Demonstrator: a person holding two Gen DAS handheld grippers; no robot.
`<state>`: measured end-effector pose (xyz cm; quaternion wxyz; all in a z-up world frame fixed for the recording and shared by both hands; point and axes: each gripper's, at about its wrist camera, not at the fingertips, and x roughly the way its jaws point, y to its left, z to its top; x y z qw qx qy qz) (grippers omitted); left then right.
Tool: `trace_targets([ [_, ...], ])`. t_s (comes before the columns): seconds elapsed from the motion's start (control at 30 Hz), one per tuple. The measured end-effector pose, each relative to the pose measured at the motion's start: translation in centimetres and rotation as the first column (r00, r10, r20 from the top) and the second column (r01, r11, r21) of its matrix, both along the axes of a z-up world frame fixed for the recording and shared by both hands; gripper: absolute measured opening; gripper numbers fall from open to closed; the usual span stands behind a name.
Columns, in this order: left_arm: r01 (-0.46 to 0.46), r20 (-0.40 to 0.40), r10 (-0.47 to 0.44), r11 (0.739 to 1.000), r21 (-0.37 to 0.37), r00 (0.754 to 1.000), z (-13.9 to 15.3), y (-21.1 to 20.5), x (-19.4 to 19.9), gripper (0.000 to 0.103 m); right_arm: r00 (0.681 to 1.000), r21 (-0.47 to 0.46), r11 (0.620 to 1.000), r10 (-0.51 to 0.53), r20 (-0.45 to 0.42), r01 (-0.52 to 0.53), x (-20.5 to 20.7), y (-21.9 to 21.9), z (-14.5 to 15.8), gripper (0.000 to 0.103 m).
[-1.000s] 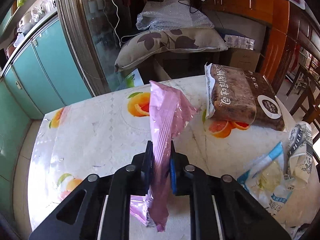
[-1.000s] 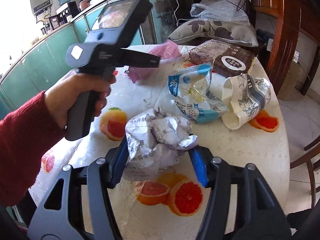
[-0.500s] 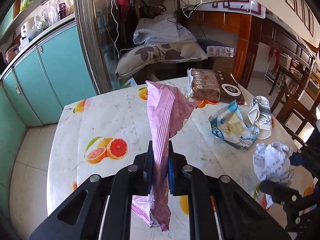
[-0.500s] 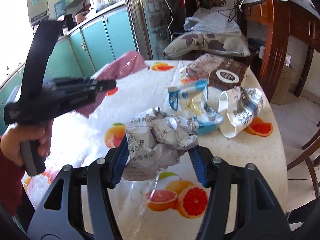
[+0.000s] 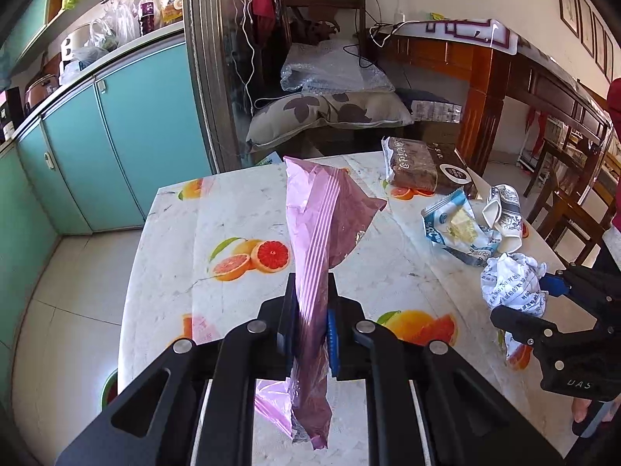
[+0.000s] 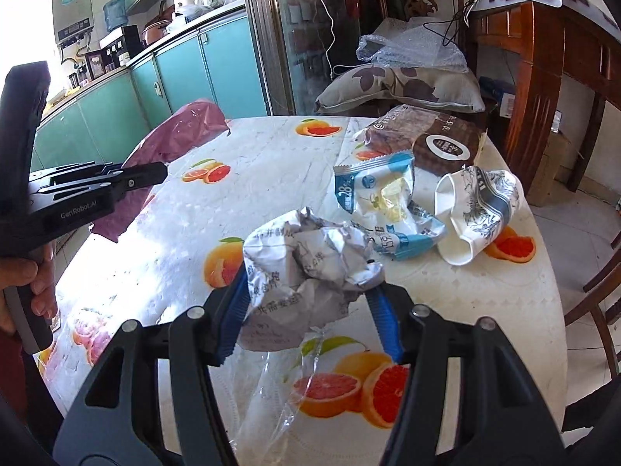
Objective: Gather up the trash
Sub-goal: 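Carry the pink wrapper and crumpled foil from the table over the red bin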
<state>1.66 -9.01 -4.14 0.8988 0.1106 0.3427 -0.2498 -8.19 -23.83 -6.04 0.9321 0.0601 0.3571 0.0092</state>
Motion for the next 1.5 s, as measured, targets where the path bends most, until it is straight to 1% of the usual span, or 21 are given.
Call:
trace_targets([
  [0.27, -0.013, -0.014, 0.013, 1.000, 0.008, 1.000, -0.6, 0.2, 0.1, 0.011, 1.000, -0.015, 1.000, 0.010, -0.002, -0.010, 0.1, 0.4, -0.2, 0.056],
  [0.53, -0.015, -0.011, 0.014, 1.000, -0.012, 1.000, -0.5, 0.6, 0.4, 0.011, 1.000, -0.026, 1.000, 0.012, -0.009, -0.012, 0.3, 0.7, -0.4, 0.056],
  [0.63, -0.007, 0.011, 0.007, 1.000, -0.021, 1.000, 0.0, 0.7, 0.7, 0.011, 1.000, -0.028, 1.000, 0.010, -0.008, -0.010, 0.3, 0.7, -0.4, 0.056],
  [0.77, 0.001, 0.056, 0.002, 0.999, -0.052, 0.998, 0.9, 1.4, 0.9, 0.011, 1.000, -0.032, 0.999, 0.012, -0.012, -0.013, 0.4, 0.9, -0.5, 0.056],
  [0.9, -0.009, 0.083, 0.016, 0.997, -0.083, 0.996, 0.7, 2.8, 0.8, 0.011, 1.000, -0.033, 0.999, 0.021, -0.001, -0.021, 0.5, 1.5, -0.3, 0.056],
  [1.0, -0.015, 0.071, 0.019, 0.998, -0.069, 0.997, 0.1, 3.9, 1.2, 0.011, 0.999, -0.059, 0.998, 0.036, 0.010, -0.035, 1.4, 2.4, 0.2, 0.056],
  [1.13, -0.043, 0.064, 0.048, 0.996, -0.077, 0.997, 0.3, 5.7, 1.8, 0.011, 0.998, -0.104, 0.992, 0.069, -0.011, -0.070, 2.8, 4.0, 0.2, 0.056],
  [1.27, -0.087, 0.100, 0.091, 0.995, -0.041, 0.991, 0.6, 6.6, 2.0, 0.011, 0.994, -0.077, 0.992, 0.096, -0.050, -0.099, 4.3, 5.6, -0.1, 0.056],
  [1.37, -0.108, 0.113, 0.110, 0.994, -0.022, 0.987, 0.4, 7.2, 2.2, 0.012, 0.992, -0.086, 0.990, 0.108, -0.063, -0.113, 5.0, 6.7, -0.1, 0.056],
  [1.5, -0.124, 0.081, 0.126, 0.992, -0.035, 0.989, -0.2, 8.1, 2.9, 0.012, 0.990, -0.068, 0.990, 0.116, -0.076, -0.121, 5.9, 7.6, -0.3, 0.056],
])
